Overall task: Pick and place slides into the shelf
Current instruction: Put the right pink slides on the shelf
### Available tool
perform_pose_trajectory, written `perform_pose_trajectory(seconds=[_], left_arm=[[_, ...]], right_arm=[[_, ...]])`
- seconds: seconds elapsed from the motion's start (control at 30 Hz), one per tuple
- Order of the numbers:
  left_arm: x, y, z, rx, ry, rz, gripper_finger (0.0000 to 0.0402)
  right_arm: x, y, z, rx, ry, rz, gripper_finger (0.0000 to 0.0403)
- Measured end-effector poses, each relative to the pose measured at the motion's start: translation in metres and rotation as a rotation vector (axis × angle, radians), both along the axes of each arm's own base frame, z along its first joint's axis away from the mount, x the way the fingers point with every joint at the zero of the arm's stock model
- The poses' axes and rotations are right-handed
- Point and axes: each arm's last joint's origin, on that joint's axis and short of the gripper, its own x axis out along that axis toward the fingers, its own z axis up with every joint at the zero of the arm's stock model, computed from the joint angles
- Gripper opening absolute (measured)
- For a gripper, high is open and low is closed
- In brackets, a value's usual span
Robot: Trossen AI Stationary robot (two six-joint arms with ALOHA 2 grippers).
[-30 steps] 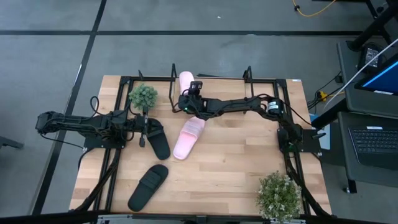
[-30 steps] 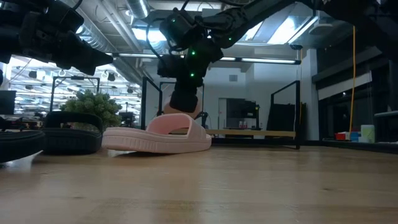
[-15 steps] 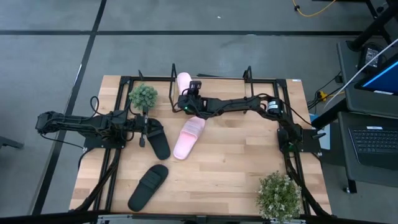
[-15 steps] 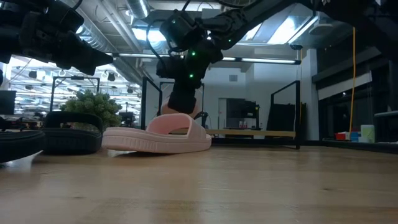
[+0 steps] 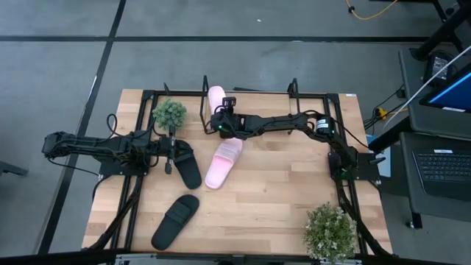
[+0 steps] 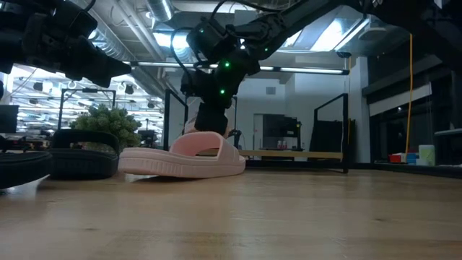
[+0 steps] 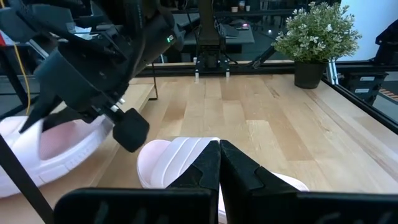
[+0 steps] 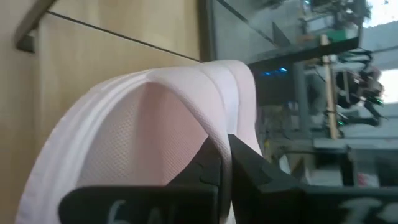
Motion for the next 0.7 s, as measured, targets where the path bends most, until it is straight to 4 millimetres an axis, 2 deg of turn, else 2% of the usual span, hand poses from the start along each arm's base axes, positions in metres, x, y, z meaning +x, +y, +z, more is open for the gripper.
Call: perform_pose_trajectory(seconds=[0.3, 0.7], left_arm=[[0.0000, 0.0000, 0.0000, -0.001, 0.000, 0.000, 0.0000], [0.0000, 0.0000, 0.0000, -0.001, 0.000, 0.000, 0.0000]], right_arm=[[-0.0001, 0.0012, -0.0014, 0.027, 0.008, 0.028, 0.0013], [-0.0020, 0.0035, -0.0049, 0.064, 0.050, 0.062, 0.0046]])
